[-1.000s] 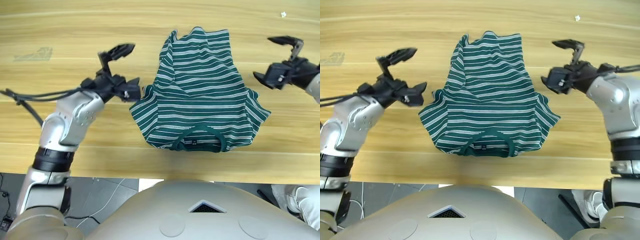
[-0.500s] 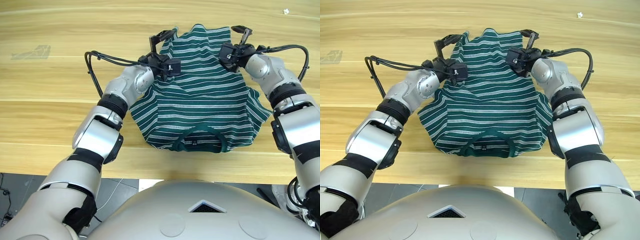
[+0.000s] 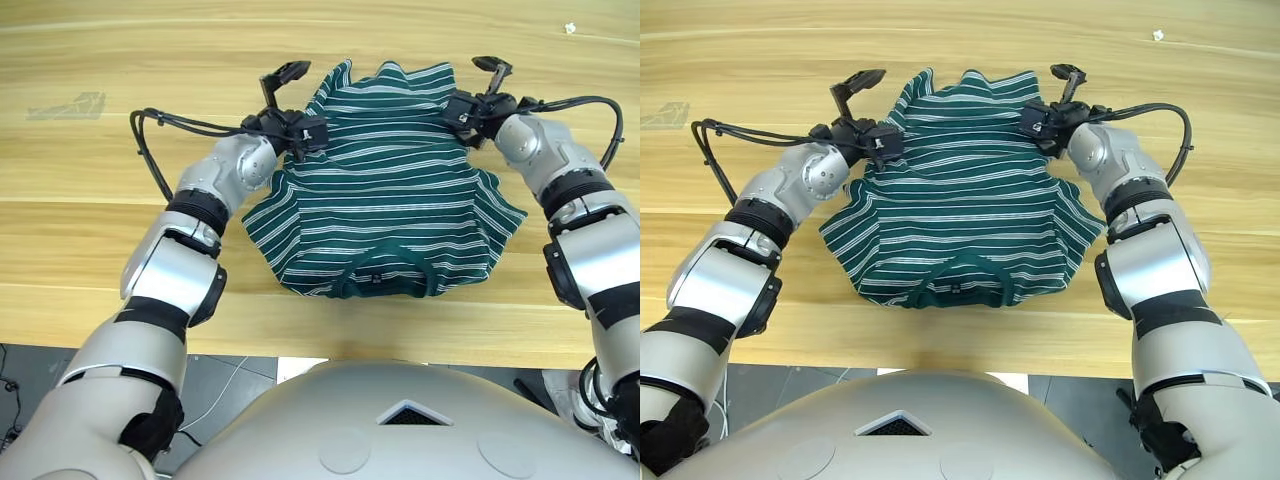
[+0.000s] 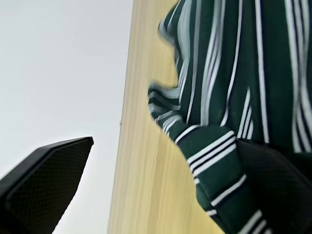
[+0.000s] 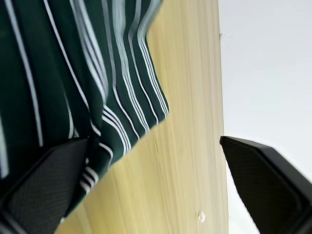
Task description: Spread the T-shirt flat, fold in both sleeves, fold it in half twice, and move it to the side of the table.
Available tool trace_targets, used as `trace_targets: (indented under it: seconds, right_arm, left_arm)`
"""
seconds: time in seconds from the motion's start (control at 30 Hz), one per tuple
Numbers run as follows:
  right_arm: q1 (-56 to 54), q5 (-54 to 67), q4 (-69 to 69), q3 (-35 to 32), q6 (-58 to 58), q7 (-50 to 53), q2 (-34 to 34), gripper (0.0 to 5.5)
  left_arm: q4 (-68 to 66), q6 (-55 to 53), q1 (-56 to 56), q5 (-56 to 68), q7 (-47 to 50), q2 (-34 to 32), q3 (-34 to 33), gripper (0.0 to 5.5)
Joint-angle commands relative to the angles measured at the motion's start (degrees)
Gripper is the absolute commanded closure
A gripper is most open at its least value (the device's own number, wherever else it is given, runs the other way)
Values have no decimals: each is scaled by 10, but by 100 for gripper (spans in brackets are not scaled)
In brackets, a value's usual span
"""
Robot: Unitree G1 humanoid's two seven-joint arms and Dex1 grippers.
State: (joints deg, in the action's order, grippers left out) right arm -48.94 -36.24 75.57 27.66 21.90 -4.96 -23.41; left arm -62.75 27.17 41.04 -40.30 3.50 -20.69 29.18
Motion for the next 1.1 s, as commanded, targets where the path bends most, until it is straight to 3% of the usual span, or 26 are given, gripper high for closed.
trace_targets:
  seconds: [0.03, 0.33, 0.6, 0.83, 1.1]
  right_arm:
    - [50, -8, 24, 6, -26, -14, -11, 58]
    - [64, 3, 19, 2, -13, -6, -8, 58]
    - [138, 23, -22, 1, 78, -10, -46, 58]
    - [172, 38, -48, 2, 101, -15, -48, 58]
    - [246, 51, -113, 19, 138, -66, -68, 58]
  left_arm:
    - [-14, -7, -48, -3, -27, -11, 14, 10]
    - [6, -8, -62, 32, -24, -3, -1, 10]
    - [322, -52, -255, 166, -101, -58, -103, 10]
    - [373, -109, -308, 159, -111, -6, -85, 10]
    - [408, -125, -339, 151, -109, -13, -85, 10]
